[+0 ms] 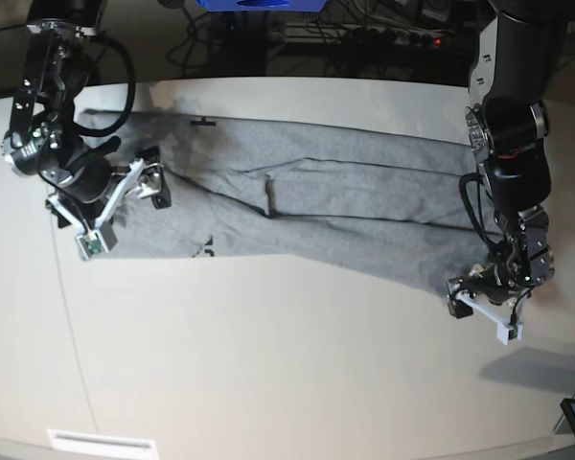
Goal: Fold the T-shirt properly
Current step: 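Move the left gripper to the shirt's opposite end and grasp the edge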
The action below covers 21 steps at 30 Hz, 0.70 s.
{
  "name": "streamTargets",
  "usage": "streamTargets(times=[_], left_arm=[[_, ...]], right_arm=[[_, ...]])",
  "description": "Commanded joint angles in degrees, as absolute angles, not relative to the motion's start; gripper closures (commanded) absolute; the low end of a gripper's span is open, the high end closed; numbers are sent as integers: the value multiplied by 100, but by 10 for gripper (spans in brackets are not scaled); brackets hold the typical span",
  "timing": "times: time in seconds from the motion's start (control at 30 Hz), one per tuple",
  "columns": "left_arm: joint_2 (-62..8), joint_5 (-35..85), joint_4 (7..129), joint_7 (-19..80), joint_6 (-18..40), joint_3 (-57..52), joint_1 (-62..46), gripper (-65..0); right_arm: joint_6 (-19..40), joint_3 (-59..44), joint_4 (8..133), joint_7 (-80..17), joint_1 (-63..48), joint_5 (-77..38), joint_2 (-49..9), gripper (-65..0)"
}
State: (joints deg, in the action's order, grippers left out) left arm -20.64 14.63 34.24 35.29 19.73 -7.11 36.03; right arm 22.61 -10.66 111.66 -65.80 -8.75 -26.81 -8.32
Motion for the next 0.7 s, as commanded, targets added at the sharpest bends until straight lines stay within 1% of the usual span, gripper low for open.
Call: streamTargets(times=[0.0,0.1,0.13,0.2,0.3,0.33,0.5,0.57,0.63,0.67], left_arm=[[-2114,1481,3459,3679,2000,-716,3697,-504],[-2105,1481,3459,3705,2000,-716,3697,-495],[-2097,1481,3459,3705,2009,-716,3697,-467],[-2088,1481,3459,3705,2009,-716,3697,-354],[-2079,1481,3459,3705,2009,-716,3697,-136],[-2079,1481,3459,3697,2009,-716,3697,-104],[-2114,1481,3468,3697,2009,-716,3697,-107],[-2114,1481,3644,3705,2009,-708,3688,-69],[-2114,1481,3952,3723,2009,-716,3556,-2],[-2114,1481,4127,3723,2009,-716,3495,0]], right_arm=[[2281,-1095,11275,-6448,-796,-2756,-875,-580],[2281,-1095,11275,-6448,-787,-2756,-875,-580],[2281,-1095,11275,-6448,-787,-2756,-875,-580],[2281,-1095,11275,-6448,-787,-2756,-875,-580],[2281,-1095,11275,-6448,-787,-2756,-875,-580],[2281,-1095,11275,-6448,-787,-2756,-875,-580],[2281,-1095,11275,-6448,-787,-2756,-875,-580],[2281,-1095,11266,-6448,-787,-2756,-875,-580],[2281,-1095,11266,-6448,-787,-2756,-875,-580],[2281,-1095,11266,-6448,-787,-2756,-875,-580]])
